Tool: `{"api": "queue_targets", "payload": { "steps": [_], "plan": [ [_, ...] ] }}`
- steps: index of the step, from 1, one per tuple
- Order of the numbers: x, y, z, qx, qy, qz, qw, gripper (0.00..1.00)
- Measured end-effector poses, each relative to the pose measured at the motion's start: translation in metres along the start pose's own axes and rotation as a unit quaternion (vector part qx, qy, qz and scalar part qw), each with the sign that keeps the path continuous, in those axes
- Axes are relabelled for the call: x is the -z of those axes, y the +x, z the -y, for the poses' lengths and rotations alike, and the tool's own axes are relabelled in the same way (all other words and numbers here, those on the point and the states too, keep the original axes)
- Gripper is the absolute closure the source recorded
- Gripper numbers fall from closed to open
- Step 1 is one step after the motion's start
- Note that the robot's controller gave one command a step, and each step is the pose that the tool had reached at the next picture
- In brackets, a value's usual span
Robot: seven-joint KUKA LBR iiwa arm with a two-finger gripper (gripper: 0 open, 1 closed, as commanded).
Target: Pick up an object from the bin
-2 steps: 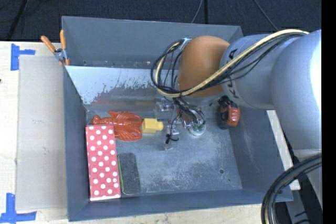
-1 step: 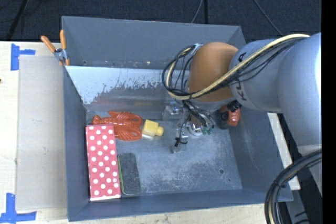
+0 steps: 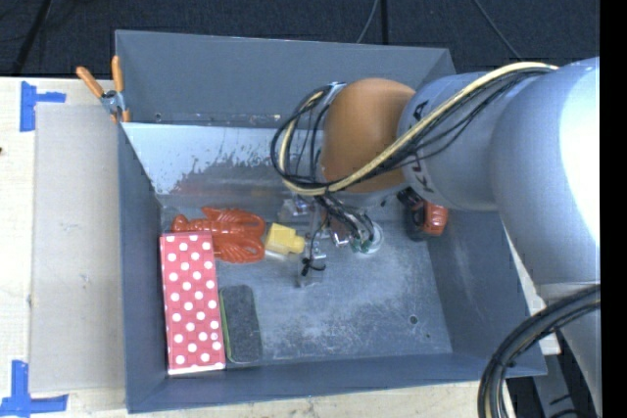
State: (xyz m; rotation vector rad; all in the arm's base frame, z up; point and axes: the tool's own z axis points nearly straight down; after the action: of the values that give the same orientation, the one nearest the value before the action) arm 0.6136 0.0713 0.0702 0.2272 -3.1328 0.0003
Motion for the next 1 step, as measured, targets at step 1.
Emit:
{"api": "queue_targets", "payload": {
  "steps": [1],
  "plan": [
    [0.0003, 0.0008, 0.0259, 0.004, -0.001, 0.0007, 1.0, 1.0]
  ]
}}
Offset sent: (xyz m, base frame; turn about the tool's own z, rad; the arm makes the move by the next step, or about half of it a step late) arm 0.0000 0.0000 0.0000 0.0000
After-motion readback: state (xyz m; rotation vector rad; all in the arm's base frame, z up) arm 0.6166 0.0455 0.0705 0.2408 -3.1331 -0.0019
